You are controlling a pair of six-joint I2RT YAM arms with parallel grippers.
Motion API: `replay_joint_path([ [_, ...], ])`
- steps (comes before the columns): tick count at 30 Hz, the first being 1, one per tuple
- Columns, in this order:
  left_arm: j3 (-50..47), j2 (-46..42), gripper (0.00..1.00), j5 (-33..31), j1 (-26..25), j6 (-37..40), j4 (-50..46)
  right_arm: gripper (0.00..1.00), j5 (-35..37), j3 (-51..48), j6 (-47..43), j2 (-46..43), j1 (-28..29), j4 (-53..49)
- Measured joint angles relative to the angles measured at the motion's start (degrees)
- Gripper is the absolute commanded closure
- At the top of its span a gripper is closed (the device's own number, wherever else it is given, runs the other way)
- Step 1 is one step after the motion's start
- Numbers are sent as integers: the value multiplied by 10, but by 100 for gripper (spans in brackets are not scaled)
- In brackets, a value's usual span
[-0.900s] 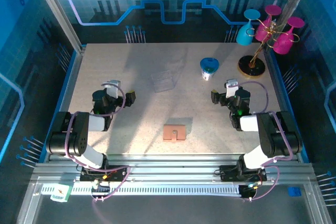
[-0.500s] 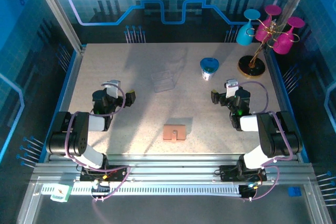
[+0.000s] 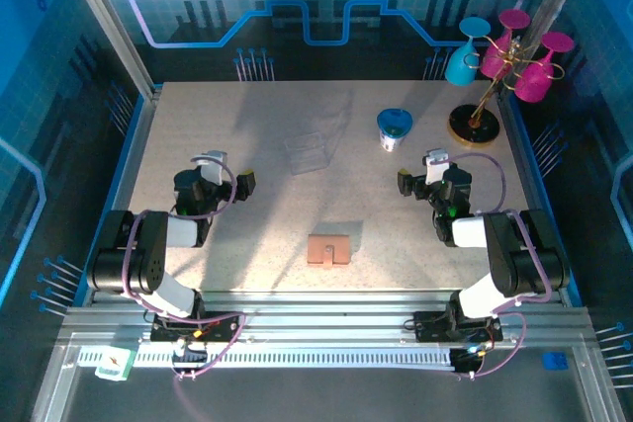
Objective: Take the credit cards out of the card holder
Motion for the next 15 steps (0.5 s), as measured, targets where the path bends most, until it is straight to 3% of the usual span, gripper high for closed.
replay_joint_path([
  [15, 0, 0, 1, -43, 0, -7, 0, 0, 0, 0, 0, 0, 0, 0],
])
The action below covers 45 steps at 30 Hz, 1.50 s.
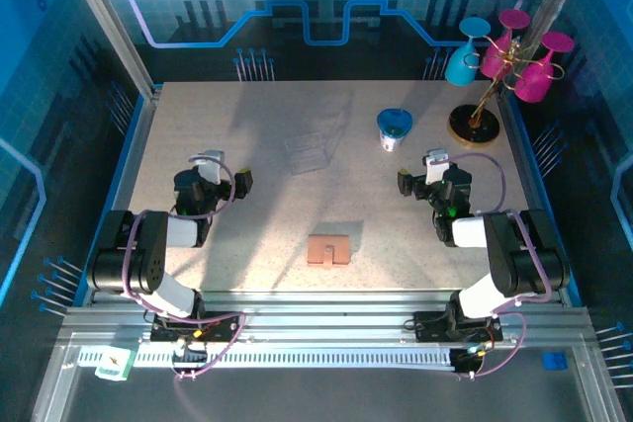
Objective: Take the credit cards out of the card holder
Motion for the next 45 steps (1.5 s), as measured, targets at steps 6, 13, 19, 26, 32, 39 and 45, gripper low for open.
replay_joint_path([
  [6, 0, 0, 0, -8, 0, 0, 0, 0, 3, 0, 0, 0, 0, 0],
  [13, 0, 0, 1, -23, -4, -2, 0, 0, 44, 0, 0, -3, 7, -9],
  [19, 0, -20, 1, -56, -26, 5, -24, 0, 62, 18, -5, -40, 14, -61],
  [26, 26, -90, 1, -133, -67, 7, -127, 0, 65, 63, -25, -80, 30, -157],
  [32, 117, -145, 1, -207, -94, -52, -313, 0, 78, 140, -43, -88, 71, -301],
  [39, 233, -137, 3, -220, -115, -176, -495, 0, 80, 201, -28, -92, 119, -420],
  [45, 307, -48, 17, -190, -144, -253, -570, 0, 59, 241, 32, -92, 130, -491],
])
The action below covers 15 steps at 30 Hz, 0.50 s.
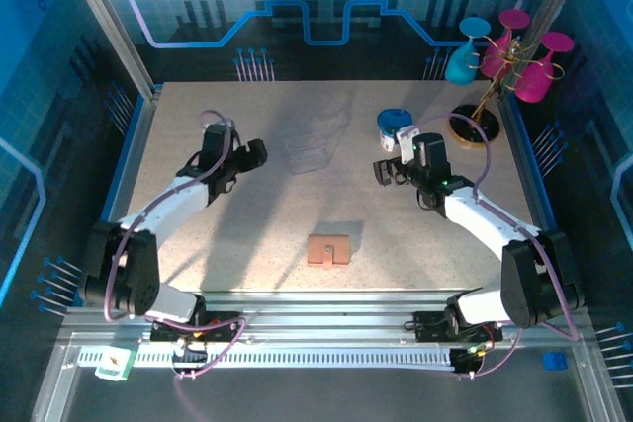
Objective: Take the credit cards out of the card holder
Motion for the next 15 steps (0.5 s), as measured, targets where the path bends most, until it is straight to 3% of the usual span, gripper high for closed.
replay_joint_path([
  [8, 142, 133, 42, 40, -39, -54, -66, 0, -22, 5, 57, 0, 12, -44],
  [15, 240, 217, 53, 44, -54, -73, -105, 0, -26, 5, 78, -9, 21, -62],
])
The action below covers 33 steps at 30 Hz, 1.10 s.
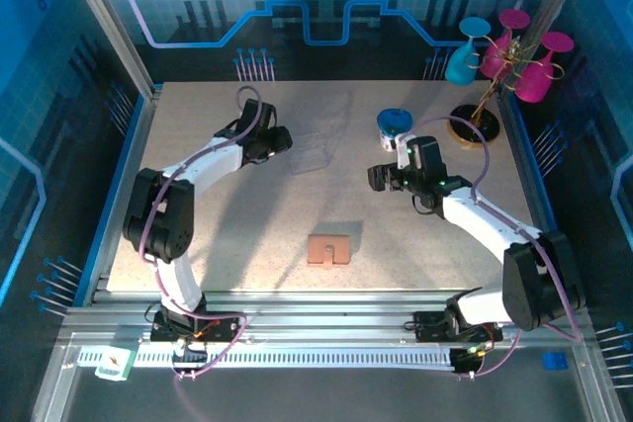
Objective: Take the credit cards out of the card holder
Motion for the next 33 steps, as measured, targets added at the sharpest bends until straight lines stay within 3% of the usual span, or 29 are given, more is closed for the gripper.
replay_joint_path([
  [10, 104, 80, 63, -9, -6, 6, -63, 0, 12, -14, 16, -33, 1, -9],
  [33, 145, 143, 79, -8, -6, 17, -86, 0, 13, -22, 50, -42, 1, -17],
])
